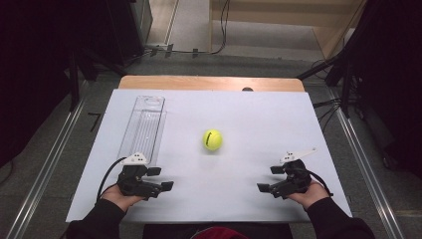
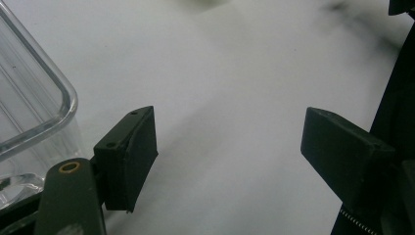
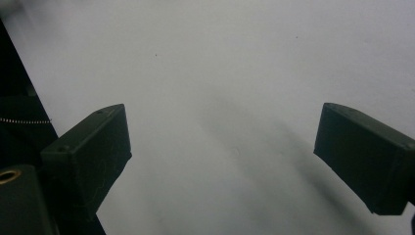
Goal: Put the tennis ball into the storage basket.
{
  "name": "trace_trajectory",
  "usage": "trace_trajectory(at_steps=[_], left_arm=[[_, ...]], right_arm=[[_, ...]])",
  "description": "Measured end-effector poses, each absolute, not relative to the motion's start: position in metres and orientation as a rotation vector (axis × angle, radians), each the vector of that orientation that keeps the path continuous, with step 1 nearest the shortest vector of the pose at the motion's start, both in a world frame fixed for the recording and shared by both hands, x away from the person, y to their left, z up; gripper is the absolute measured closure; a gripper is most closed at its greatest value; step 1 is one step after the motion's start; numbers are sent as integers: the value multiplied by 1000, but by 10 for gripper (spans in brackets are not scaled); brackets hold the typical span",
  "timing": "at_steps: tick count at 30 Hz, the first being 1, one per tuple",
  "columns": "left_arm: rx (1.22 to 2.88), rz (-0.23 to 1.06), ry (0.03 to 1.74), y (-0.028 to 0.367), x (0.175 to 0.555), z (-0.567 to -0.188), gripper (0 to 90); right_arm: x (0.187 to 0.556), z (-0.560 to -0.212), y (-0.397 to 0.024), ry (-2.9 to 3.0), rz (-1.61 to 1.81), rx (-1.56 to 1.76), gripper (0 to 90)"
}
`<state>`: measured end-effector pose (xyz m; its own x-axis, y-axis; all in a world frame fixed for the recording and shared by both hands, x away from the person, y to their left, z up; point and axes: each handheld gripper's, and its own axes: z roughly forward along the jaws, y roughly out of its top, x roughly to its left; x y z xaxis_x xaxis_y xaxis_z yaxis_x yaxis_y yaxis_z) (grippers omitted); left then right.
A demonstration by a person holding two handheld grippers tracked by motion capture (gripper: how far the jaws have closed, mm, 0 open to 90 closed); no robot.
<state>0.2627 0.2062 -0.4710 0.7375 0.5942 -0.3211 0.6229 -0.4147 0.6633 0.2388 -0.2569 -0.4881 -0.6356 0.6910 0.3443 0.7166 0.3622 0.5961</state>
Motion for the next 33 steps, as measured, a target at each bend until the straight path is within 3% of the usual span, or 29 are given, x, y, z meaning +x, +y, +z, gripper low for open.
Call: trace_trajectory(at_steps=[33], left_arm=[[2120, -35, 959, 196, 263, -460, 220]], right_arm=[[239, -488, -256, -2585, -1124, -1327, 49]])
